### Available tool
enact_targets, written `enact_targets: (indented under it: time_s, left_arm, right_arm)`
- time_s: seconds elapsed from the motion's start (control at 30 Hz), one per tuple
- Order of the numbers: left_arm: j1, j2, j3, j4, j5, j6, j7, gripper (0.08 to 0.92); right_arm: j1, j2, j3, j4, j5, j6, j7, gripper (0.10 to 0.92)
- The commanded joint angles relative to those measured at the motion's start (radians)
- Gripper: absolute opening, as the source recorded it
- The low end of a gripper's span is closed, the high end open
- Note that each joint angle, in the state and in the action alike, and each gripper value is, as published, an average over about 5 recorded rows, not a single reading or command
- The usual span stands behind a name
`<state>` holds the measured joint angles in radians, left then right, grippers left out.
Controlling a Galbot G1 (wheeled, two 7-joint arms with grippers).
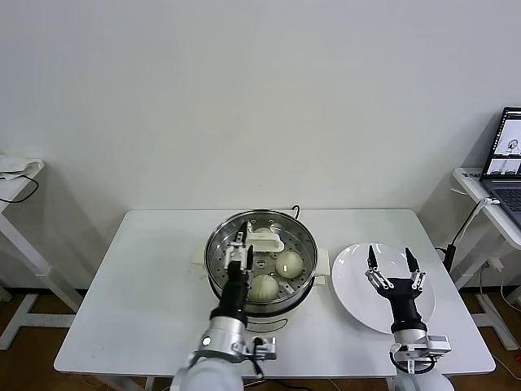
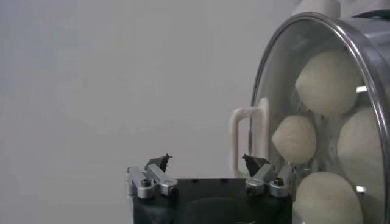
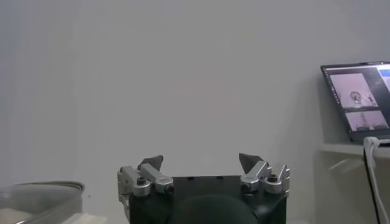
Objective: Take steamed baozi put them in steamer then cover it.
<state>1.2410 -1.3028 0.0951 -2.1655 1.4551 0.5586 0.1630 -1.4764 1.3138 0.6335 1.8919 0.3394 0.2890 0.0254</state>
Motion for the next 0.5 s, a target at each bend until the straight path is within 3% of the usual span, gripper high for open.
enact_targets:
  time_s: [0.03, 0.23, 0.37, 0.5]
  left_arm:
    - [0.250, 0.001, -0.434, -0.252, -0.810, -0.274, -0.316, 0.823]
    - [0.320, -0.049, -0.711, -0.185, -1.177, -0.489, -0.284, 0.823]
    - [0.325, -0.092, -0.751, -0.090, -1.223, -0.585, -0.270, 0.823]
    - [0.341, -0.099, -0.735, -0.046, -1.250, -0.604, -0.248, 0.823]
  right_arm:
    - [-0.012, -0.002, 0.012, 0.062, -0.037, -0.064, 0.014, 0.823]
    - [-0.018, -0.012, 0.026, 0.107, -0.070, -0.091, 0.018, 0.823]
    - [-0.021, -0.017, 0.028, 0.126, -0.081, -0.116, 0.020, 0.823]
    - [-0.029, -0.019, 0.031, 0.142, -0.079, -0.129, 0.015, 0.823]
